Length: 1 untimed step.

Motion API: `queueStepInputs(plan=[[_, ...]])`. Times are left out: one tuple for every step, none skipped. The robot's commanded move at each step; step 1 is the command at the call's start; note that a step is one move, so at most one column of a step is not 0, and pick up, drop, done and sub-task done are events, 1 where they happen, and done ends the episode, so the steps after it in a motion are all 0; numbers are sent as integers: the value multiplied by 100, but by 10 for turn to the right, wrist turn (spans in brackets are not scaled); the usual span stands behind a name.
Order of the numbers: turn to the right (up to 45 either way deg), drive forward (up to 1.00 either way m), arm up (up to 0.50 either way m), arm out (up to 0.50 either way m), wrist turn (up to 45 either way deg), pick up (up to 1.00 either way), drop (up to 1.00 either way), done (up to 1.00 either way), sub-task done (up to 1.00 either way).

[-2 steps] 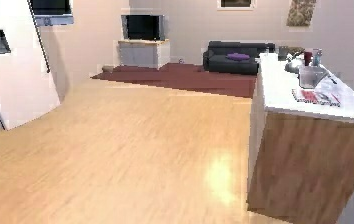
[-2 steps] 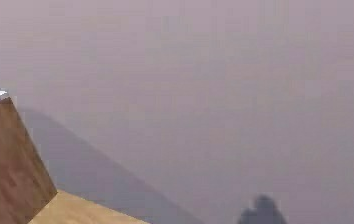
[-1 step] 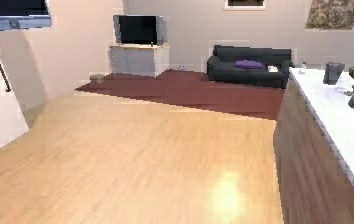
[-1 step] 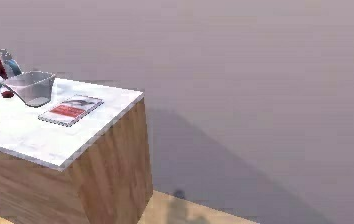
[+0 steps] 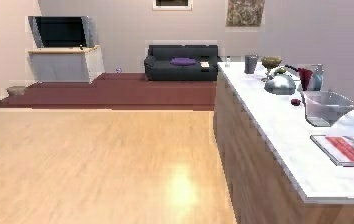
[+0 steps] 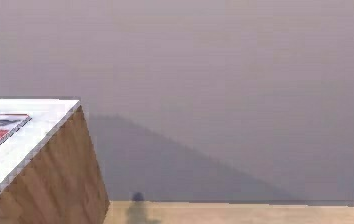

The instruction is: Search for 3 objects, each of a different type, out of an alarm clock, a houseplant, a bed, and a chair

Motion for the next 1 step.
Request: queueStepInputs(plan=[[0,100,0,0,0,0,0,0,0]])
